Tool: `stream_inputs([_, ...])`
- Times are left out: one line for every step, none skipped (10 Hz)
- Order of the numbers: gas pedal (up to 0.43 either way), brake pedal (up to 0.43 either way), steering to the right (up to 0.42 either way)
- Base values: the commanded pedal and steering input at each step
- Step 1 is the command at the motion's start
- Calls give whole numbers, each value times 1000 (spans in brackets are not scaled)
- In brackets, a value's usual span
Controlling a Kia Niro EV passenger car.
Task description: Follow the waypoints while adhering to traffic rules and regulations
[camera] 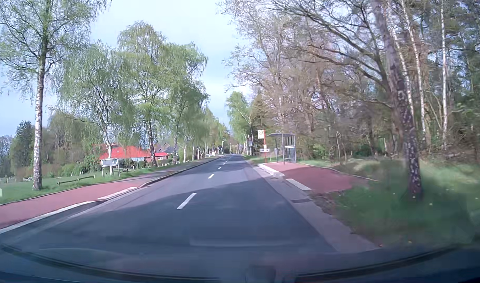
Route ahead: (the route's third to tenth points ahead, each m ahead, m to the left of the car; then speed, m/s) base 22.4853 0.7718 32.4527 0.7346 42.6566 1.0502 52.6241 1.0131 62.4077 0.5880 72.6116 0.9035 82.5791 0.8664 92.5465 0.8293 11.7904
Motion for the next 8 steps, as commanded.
stream_inputs([47, 0, -5])
stream_inputs([47, 0, -5])
stream_inputs([47, 0, -5])
stream_inputs([59, 0, -6])
stream_inputs([67, 0, -7])
stream_inputs([67, 0, -7])
stream_inputs([79, 0, -8])
stream_inputs([79, 0, -8])
